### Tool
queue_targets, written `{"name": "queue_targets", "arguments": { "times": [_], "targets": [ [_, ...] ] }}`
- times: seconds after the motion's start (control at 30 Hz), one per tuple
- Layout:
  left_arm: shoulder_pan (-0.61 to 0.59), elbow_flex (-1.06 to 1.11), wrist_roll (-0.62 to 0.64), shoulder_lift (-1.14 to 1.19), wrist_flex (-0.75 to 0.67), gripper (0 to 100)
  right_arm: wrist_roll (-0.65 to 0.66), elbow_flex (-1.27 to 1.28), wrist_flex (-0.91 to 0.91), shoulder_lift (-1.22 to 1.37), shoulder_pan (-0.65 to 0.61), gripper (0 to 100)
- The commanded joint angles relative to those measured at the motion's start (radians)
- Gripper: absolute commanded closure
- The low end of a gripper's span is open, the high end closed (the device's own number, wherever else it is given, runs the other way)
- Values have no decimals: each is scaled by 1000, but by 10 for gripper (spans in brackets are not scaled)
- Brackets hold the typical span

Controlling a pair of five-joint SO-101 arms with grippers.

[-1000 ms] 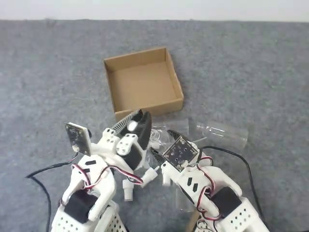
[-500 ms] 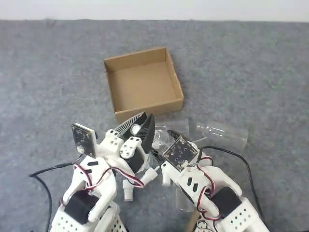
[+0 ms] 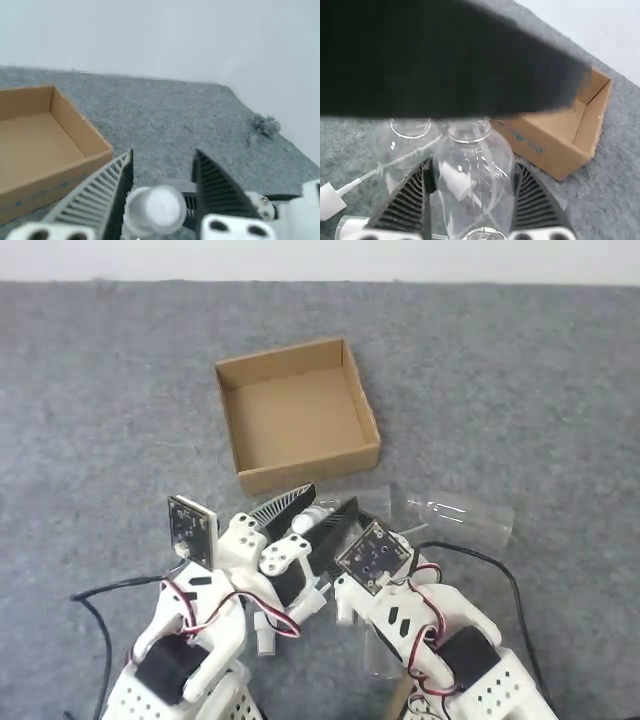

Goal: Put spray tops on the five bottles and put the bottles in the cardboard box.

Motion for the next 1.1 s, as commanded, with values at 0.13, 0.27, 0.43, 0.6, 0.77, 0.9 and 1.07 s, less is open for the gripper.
{"name": "queue_targets", "arguments": {
  "times": [0.13, 0.27, 0.43, 0.6, 0.77, 0.9, 1.07],
  "targets": [
    [8, -44, -3, -17, 8, 772, 3, -69, 2, -21, 19, 993],
    [8, -65, -5, -17, 9, 772, 3, -69, 2, -21, 19, 993],
    [-9, -73, -5, -17, 32, 772, 3, -69, 5, -21, 19, 993],
    [-49, -122, -3, -18, 89, 772, 3, -69, 5, -21, 19, 993],
    [-51, -134, -2, -18, 109, 772, 3, -68, 7, -21, 19, 993],
    [-52, -136, -2, -18, 107, 772, 3, -68, 7, -21, 19, 993],
    [-52, -159, -2, -18, 103, 772, 5, -64, 7, -21, 19, 993]
  ]
}}
